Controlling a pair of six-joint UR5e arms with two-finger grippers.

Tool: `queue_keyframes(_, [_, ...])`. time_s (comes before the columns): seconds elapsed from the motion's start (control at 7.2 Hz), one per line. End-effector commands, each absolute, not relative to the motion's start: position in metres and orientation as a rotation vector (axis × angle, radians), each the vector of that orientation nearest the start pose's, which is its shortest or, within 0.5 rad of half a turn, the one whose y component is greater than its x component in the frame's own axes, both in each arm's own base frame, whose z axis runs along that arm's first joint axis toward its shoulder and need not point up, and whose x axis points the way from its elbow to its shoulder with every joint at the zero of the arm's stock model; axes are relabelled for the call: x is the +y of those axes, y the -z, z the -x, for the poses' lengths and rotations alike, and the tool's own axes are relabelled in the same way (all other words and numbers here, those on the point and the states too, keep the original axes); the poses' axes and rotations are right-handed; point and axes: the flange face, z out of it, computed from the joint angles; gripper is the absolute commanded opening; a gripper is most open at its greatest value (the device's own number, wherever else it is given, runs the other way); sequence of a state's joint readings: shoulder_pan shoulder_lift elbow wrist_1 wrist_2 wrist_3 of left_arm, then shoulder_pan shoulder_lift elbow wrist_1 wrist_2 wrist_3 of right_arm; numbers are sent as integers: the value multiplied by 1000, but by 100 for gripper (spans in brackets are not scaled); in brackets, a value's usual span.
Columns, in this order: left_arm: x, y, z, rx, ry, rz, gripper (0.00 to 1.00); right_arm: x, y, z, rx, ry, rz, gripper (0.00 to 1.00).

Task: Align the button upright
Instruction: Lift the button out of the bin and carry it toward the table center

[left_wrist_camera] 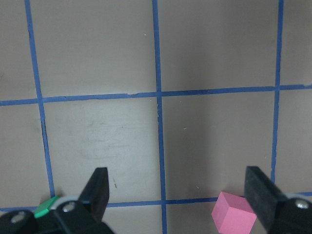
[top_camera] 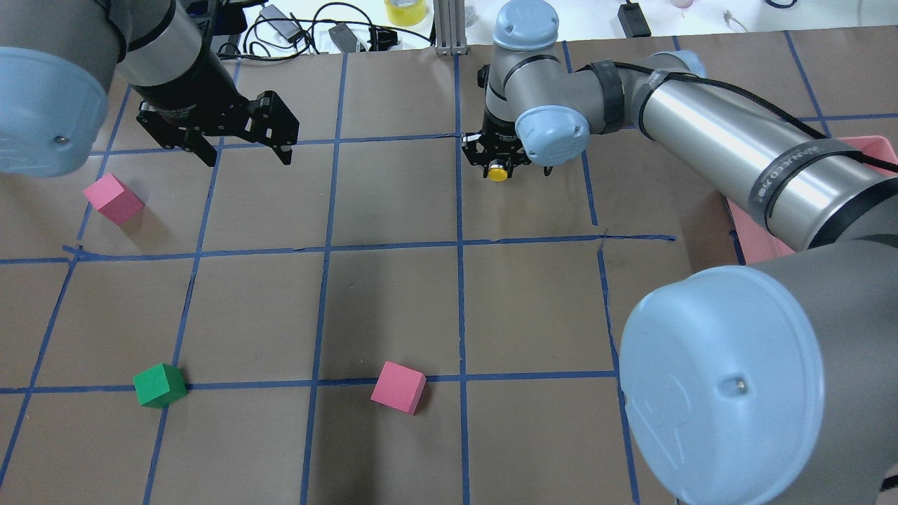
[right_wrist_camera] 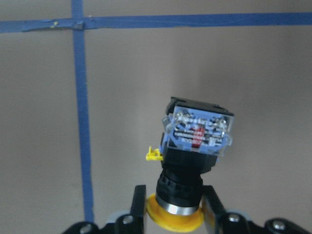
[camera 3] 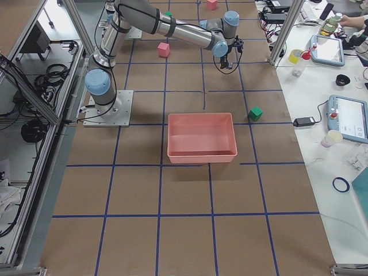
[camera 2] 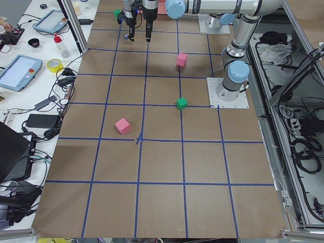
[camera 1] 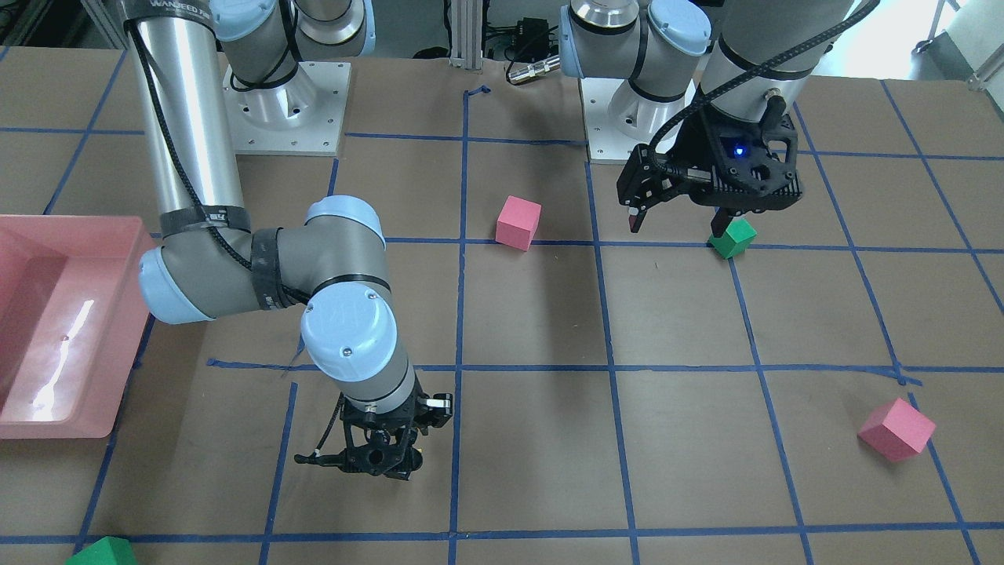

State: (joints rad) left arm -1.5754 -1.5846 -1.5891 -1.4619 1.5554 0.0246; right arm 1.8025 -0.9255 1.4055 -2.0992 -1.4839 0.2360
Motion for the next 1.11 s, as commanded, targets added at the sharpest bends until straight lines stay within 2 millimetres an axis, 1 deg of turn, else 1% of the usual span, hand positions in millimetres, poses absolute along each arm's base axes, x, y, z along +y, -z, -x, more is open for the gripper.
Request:
queue_keyframes(0.0, [-504,-483,137,3153,121,-47,100,-646,-222,-337,2987,53,-1,0])
queue_keyframes(0.14, [-504,-483,137,3153,121,-47,100,-641,-218,-350,2972,61,-22,0])
queue_keyframes(0.28, [-504,-483,137,3153,121,-47,100,-636,-209,-364,2957,41,-37,0])
queue_keyframes(0.42, [-504,-483,137,3153,121,-47,100,-633,-208,-369,2955,46,-25,0])
queue_keyframes(0.69, [-504,-483,137,3153,121,-47,100,-631,-206,-367,2974,51,91,0])
queue_keyframes(0.97, [-503,-482,137,3154,119,-47,100,-626,-210,-364,2995,49,122,0])
